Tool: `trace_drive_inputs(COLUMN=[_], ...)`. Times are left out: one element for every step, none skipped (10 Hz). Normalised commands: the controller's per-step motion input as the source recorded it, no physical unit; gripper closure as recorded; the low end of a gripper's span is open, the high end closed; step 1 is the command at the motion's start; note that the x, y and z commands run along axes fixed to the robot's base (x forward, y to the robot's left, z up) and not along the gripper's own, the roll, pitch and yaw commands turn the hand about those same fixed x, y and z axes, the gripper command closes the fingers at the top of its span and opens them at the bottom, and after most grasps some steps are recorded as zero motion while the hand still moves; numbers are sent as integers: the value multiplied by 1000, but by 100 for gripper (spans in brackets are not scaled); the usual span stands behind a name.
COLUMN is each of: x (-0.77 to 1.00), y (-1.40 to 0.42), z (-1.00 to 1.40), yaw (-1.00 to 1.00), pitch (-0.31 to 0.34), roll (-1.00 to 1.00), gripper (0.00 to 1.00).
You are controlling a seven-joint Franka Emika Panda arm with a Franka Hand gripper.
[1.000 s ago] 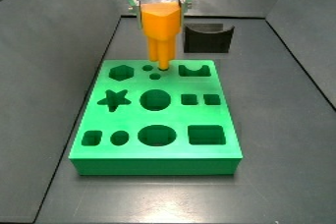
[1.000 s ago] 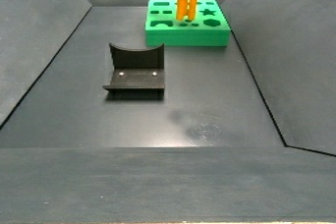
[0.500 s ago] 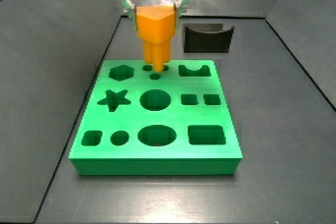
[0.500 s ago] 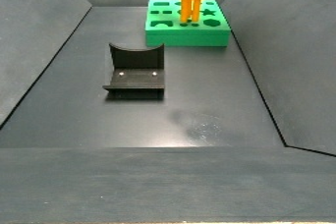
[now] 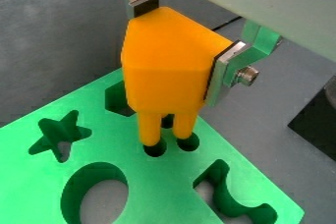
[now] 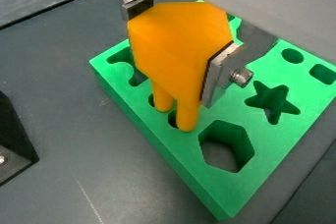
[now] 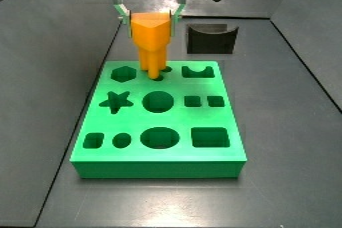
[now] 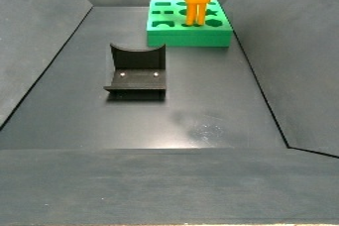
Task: Pick up the 3 prong object. Move up. Move to above the board. Insert the 3 prong object.
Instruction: Insert the 3 prong object.
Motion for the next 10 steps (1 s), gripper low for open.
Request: trace_drive_inputs(x=[89, 54, 51, 40, 23, 37, 97, 169, 149, 137], y=[0, 0, 0, 0, 0, 0, 0, 0, 0, 0], z=[-103, -109, -91, -89, -111, -129, -131, -180, -194, -180], yaw=[-80, -57, -46, -46, -43, -46, -54, 0, 0, -6], pitch=[-13, -10, -6, -6, -19, -27, -36, -33, -43, -44], roll=[56, 54, 56, 50, 56, 57, 56, 89, 76, 67], gripper=[100, 100, 100, 100, 100, 100, 100, 100, 100, 100])
